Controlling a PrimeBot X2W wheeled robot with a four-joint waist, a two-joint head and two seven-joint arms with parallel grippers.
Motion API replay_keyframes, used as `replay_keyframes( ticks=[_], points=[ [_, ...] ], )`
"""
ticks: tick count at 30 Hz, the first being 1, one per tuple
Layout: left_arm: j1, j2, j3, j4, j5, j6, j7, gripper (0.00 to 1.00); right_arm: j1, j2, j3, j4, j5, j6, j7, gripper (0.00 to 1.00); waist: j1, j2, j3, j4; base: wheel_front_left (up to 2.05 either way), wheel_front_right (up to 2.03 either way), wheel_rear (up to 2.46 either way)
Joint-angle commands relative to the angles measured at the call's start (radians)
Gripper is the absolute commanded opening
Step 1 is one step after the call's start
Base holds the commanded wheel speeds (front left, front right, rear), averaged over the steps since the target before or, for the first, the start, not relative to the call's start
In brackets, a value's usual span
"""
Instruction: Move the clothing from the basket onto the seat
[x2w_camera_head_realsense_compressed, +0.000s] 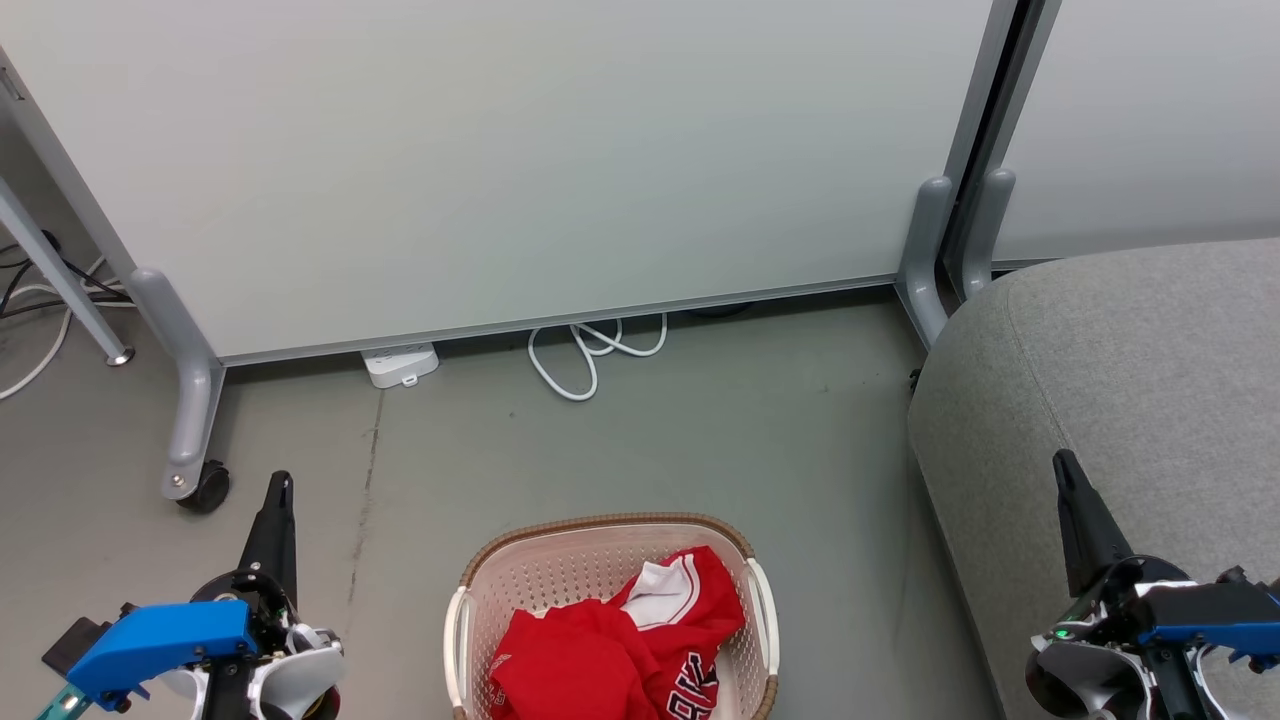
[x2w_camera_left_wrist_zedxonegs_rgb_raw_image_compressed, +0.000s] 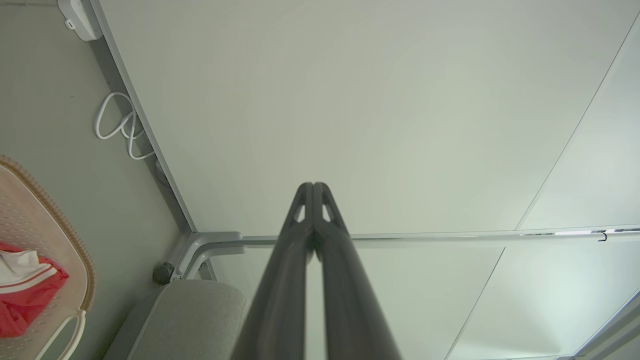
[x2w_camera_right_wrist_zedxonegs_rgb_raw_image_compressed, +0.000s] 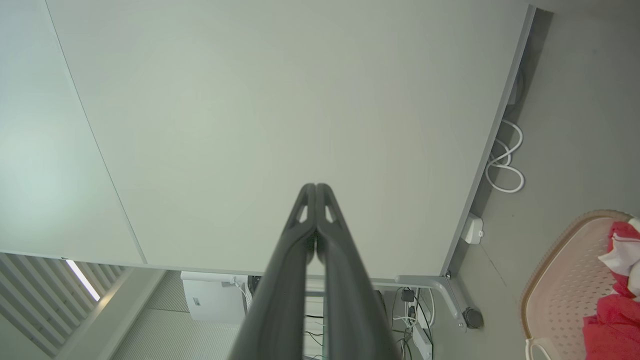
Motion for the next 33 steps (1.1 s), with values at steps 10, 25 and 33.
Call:
replay_keyframes(
  ticks=[10,25,33],
  points=[
    [-0.011,-0.001,0.001,-0.004,-0.002,-0.004,0.004,0.00,0.003,-0.006,-0.001,0.001,0.002,0.001,0.002,0.00,0.0000,0.0000,0.000,0.000,0.00,0.00,0.00],
    [-0.011,-0.001,0.001,-0.004,-0.002,-0.004,0.003,0.00,0.003,-0.006,-0.001,0.001,0.002,0.001,0.002,0.00,0.0000,0.0000,0.000,0.000,0.00,0.00,0.00],
    [0.022,-0.003,-0.001,0.022,0.000,0.000,-0.001,1.00,0.019,0.006,0.002,0.023,0.000,-0.001,0.000,1.00,0.0000,0.0000,0.000,0.000,0.00,0.00,0.00]
  ],
)
